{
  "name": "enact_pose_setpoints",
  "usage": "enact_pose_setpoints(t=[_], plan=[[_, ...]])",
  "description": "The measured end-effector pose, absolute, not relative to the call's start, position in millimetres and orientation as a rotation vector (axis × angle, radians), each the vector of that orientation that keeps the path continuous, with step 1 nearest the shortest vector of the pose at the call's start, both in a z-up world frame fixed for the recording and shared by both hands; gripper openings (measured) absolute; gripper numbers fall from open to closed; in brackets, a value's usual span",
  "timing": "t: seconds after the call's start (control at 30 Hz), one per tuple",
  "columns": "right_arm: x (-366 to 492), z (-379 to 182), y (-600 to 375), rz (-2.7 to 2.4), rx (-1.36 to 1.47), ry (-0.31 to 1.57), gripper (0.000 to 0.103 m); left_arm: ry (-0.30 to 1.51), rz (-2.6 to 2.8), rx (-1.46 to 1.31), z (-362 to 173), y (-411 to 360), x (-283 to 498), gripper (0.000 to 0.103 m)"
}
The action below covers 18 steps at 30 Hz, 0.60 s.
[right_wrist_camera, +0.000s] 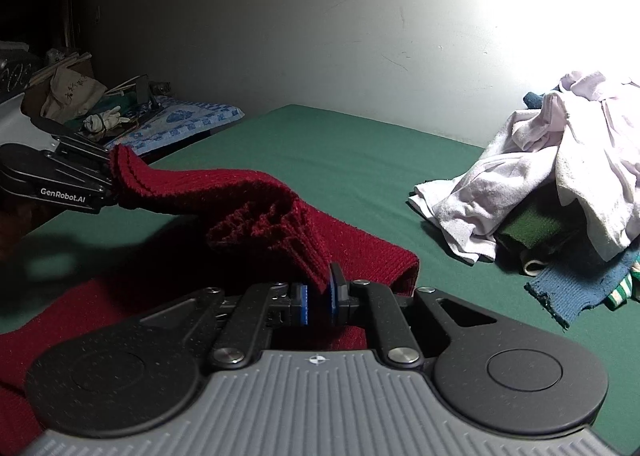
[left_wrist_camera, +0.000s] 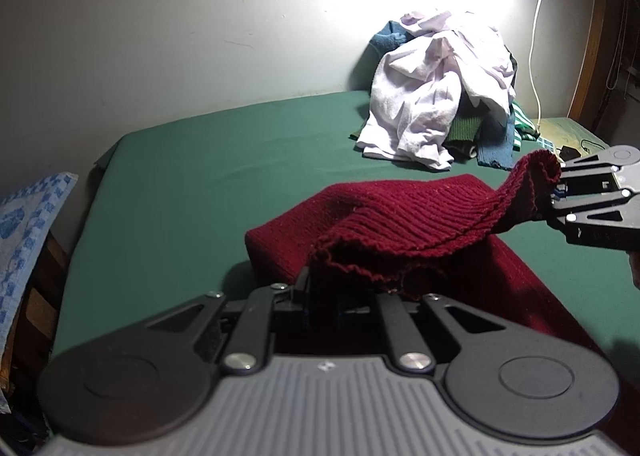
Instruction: Fold clothes
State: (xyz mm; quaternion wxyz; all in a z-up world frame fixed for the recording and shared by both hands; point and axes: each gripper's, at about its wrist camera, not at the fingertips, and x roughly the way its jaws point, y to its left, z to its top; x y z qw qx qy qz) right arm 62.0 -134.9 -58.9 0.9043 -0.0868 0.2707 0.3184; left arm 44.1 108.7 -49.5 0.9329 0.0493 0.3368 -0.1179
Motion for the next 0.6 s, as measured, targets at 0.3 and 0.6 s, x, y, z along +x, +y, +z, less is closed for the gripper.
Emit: enact_pose_setpoints(t=[0.3,0.6], plan=[[52.9,-68.0,-123.4,0.656,-0.260,0.557,0.010,0.712,-0.219,0.124,-60.4,109.5,49.8,0.009],[46.7,-75.0,-121.0,0.640,-0.309,0.568,0.010,0.724,-0.232,0.148,-66.0,106.7,39.6,0.009]])
